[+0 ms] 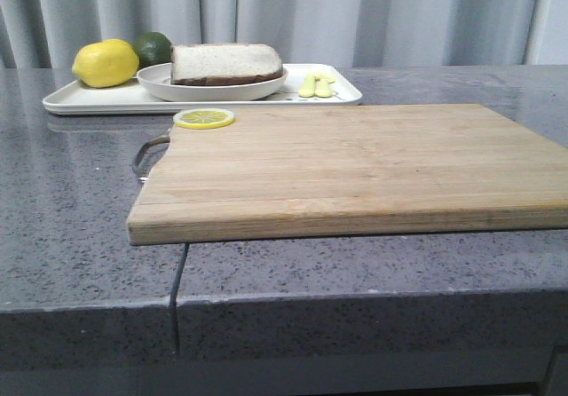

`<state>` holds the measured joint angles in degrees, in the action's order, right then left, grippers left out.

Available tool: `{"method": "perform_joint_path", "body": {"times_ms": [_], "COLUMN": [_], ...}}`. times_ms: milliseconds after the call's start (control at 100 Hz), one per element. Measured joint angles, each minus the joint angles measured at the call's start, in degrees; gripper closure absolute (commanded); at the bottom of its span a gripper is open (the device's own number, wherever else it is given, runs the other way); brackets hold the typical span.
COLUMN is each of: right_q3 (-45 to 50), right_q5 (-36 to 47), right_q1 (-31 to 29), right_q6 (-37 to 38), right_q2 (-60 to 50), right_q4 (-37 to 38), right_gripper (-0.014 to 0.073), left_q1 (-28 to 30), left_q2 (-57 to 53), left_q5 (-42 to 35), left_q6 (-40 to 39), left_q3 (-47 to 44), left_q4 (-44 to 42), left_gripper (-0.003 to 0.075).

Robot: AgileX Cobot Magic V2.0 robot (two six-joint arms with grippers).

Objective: Place bread and move sandwich to tray

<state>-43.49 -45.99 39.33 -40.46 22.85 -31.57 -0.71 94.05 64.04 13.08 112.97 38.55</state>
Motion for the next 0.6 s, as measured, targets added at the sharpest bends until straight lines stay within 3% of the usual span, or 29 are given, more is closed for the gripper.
{"method": "perform_joint_path", "body": {"times_ms": [290, 600], "right_q3": [11.82, 18.2], "right_q5": [9.19, 17.34], "right_q1": [0.0, 0.0], "right_q6": [6.53, 13.38], "right_q2": [-7.53, -8.43], "right_q4": [6.79, 10.82], "right_gripper": [0.0662, 0.0661], "left_q1": [0.0, 0.0], "left_q2": [-14.83, -39.69], "left_q5": [-0.07, -8.1], "left_q6": [1.73, 4.78], "left_q3": [-11.34, -36.76], "left_q4": [0.0, 0.0], "left_gripper": [0.074, 0.074]}}
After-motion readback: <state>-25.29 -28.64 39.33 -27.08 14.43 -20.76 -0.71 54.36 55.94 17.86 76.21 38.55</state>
